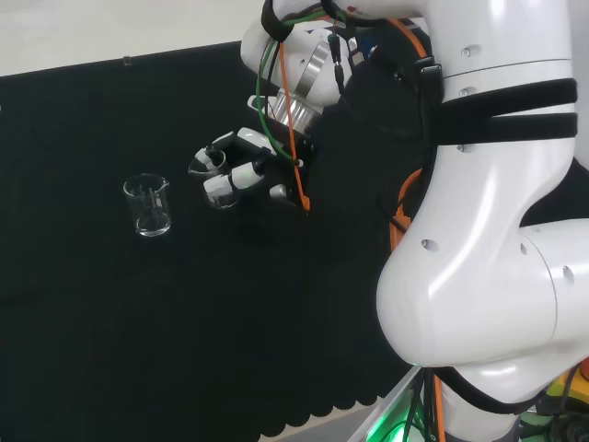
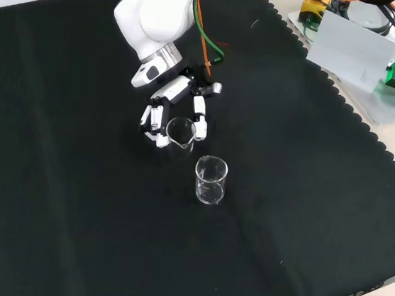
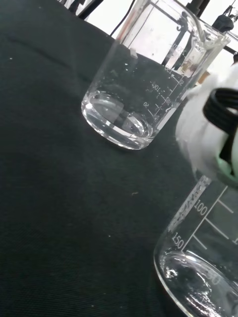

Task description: Place the beaker back on the table.

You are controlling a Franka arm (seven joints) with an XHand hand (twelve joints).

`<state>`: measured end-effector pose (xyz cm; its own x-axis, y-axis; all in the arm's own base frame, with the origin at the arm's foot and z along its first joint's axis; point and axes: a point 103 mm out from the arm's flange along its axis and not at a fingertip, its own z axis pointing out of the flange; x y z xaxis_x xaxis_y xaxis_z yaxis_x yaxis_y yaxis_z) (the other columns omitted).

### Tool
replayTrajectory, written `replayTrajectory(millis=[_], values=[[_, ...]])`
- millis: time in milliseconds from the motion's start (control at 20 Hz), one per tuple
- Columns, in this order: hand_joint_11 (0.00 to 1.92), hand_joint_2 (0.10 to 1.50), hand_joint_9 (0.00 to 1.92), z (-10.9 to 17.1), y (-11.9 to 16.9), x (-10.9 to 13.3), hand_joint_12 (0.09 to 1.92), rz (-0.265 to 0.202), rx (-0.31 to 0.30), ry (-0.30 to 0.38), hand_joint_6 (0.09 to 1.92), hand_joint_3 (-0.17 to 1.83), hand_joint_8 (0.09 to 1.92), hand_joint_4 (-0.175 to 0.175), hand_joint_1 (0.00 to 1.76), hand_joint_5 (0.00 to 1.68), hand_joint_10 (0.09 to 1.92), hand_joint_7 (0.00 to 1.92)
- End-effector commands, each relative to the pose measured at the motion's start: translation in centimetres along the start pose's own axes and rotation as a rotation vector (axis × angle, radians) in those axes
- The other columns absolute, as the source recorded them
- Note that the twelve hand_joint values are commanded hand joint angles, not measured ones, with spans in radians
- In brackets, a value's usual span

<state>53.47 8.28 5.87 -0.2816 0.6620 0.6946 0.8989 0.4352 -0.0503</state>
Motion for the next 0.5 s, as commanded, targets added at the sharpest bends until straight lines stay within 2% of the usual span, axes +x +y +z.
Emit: replayTrajectory(millis=[50,100,300,500], values=[[0.32,1.14,0.9,-0.2,-0.44,0.07,1.32,0.003,0.002,-0.023,0.89,-0.17,0.74,0.018,1.14,1.07,0.65,1.1],[0.31,1.15,0.89,-0.21,-0.52,0.08,1.32,0.003,0.004,-0.023,0.9,-0.17,0.76,0.013,1.13,1.07,0.65,1.07],[0.27,1.04,0.86,-0.26,-0.91,0.04,1.32,0.011,0.003,-0.034,1.01,-0.17,0.75,-0.009,1.16,0.82,0.64,0.96],[0.25,1.02,0.83,-0.13,-1.03,-0.01,1.33,0.016,0.001,-0.03,1.01,-0.17,0.72,-0.018,1.16,0.75,0.63,0.9]])
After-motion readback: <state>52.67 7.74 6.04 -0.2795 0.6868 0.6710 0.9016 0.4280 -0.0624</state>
